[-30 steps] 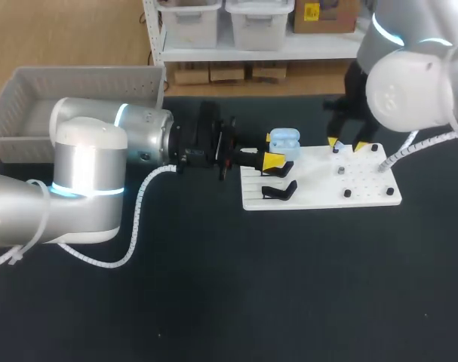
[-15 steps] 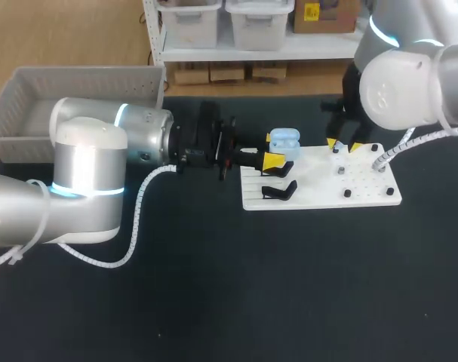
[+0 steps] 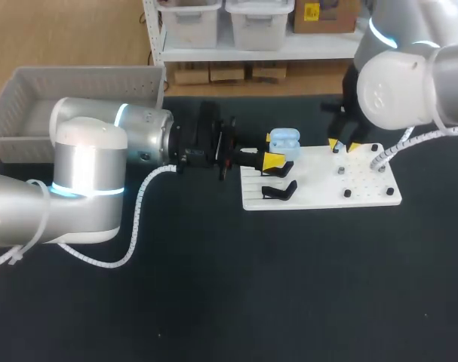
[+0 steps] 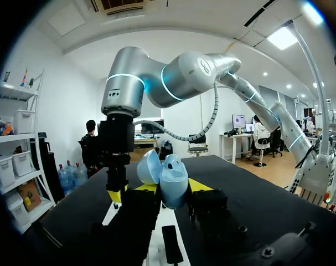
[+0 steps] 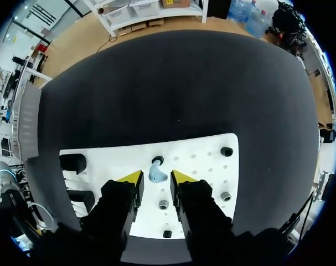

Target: Pick up each earbud case from the left stands, insert the matching earbuds, close the lid, and place the case in the box.

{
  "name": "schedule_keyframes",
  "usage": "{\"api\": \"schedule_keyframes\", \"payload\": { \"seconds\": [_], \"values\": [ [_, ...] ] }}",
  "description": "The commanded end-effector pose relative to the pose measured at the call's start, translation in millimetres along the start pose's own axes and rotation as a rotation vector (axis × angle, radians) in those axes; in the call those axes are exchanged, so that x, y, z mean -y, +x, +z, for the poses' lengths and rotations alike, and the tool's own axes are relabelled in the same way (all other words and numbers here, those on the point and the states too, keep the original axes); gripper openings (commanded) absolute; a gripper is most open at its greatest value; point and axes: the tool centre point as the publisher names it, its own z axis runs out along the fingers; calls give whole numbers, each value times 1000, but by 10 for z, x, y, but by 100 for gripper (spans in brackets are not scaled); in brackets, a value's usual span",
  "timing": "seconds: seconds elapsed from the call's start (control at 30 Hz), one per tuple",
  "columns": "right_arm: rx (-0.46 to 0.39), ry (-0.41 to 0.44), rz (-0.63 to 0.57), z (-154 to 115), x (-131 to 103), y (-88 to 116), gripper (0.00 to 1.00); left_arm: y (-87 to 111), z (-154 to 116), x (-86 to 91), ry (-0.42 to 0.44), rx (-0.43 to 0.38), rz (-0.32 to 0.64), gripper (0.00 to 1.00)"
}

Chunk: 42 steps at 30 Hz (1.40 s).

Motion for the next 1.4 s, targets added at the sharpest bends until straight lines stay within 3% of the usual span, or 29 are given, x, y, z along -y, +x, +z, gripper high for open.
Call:
{"api": "schedule_keyframes", "payload": {
  "seconds": [0.03, 0.5, 0.77, 0.87, 0.93, 1.07, 1.4],
  "values": [
    [0, -1, 1, 1, 0, -17, 29, 4, 1, -11, 3, -2, -1, 0],
    [-11, 0, 2, 38, -15, -44, 24, 4, 1, -11, 3, -2, -1, 0],
    [-15, 5, 3, 52, -25, -46, 11, 4, 1, -11, 3, -2, -1, 0],
    [-14, 8, 6, 53, -23, -43, 0, 4, 1, -11, 3, -2, -1, 0],
    [-14, 8, 9, 42, -9, -33, 0, 4, 1, -11, 3, -2, -1, 0],
    [-7, 10, 13, -13, 19, -5, 0, 4, 1, -11, 3, -2, -1, 0],
    [58, -9, -2, -487, -6, 192, 0, 4, 1, -11, 3, -2, -1, 0]
  ]
}}
